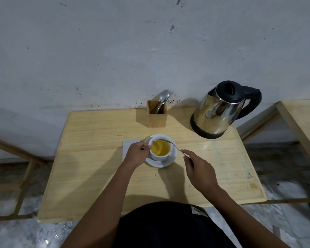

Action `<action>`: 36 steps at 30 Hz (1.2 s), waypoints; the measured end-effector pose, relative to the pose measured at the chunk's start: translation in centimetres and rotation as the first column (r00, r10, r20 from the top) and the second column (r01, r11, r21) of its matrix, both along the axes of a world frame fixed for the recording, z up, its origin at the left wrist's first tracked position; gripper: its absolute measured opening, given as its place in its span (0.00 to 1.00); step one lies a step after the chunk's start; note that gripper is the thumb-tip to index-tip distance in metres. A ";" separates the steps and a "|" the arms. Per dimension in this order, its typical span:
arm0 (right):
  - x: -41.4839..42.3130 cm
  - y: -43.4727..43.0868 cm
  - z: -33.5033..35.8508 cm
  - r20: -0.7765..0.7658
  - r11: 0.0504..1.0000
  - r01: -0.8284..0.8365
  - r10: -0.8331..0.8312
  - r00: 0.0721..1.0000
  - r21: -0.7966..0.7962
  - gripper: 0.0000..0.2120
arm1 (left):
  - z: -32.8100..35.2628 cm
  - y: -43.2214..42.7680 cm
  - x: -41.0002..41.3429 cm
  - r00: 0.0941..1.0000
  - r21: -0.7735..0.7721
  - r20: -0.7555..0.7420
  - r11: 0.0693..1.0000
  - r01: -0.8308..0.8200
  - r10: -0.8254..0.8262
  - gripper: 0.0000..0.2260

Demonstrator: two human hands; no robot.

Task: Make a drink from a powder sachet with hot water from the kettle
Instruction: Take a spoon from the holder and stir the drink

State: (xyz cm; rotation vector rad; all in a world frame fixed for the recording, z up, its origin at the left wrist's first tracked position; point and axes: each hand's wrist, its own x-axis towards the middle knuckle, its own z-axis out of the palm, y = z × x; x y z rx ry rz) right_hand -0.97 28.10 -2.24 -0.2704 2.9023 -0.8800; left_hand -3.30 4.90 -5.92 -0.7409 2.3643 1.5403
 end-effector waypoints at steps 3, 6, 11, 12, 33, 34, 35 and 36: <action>0.0 -0.2 -0.2 0.013 0.999 0.017 -0.017 1.000 -0.029 0.15 | 0.1 0.0 0.0 1.000 0.011 0.011 1.000 -0.005 0.004 0.10; 0.0 -0.4 -0.5 0.070 0.995 0.041 -0.034 0.997 -0.089 0.14 | 0.1 0.0 0.0 1.000 0.013 0.014 1.000 -0.012 0.011 0.10; -0.3 -0.4 -0.5 0.097 0.990 0.055 -0.043 0.994 -0.126 0.14 | 0.3 0.1 0.0 0.999 0.005 0.027 1.000 -0.020 0.020 0.08; -0.4 -0.4 -0.5 0.096 0.990 0.059 -0.046 0.994 -0.131 0.14 | 0.4 0.2 0.1 0.999 0.005 0.029 1.000 -0.019 0.019 0.08; 0.4 0.4 -0.7 0.006 0.998 0.012 -0.012 1.000 -0.054 0.15 | 1.1 0.4 0.2 0.999 0.019 0.048 1.000 -0.018 0.017 0.10; 0.4 0.4 -0.8 0.006 0.999 0.017 -0.017 1.000 -0.047 0.15 | 1.0 0.3 0.2 0.999 0.016 0.050 1.000 -0.017 0.017 0.10; 0.4 0.4 -0.7 0.012 0.999 0.026 -0.025 1.000 -0.041 0.15 | 1.0 0.3 0.2 0.999 0.014 0.051 1.000 -0.017 0.016 0.10; 0.4 0.5 -0.8 0.021 0.999 0.034 -0.033 0.999 -0.030 0.14 | 0.9 0.3 0.2 0.999 0.016 0.051 1.000 -0.018 0.017 0.09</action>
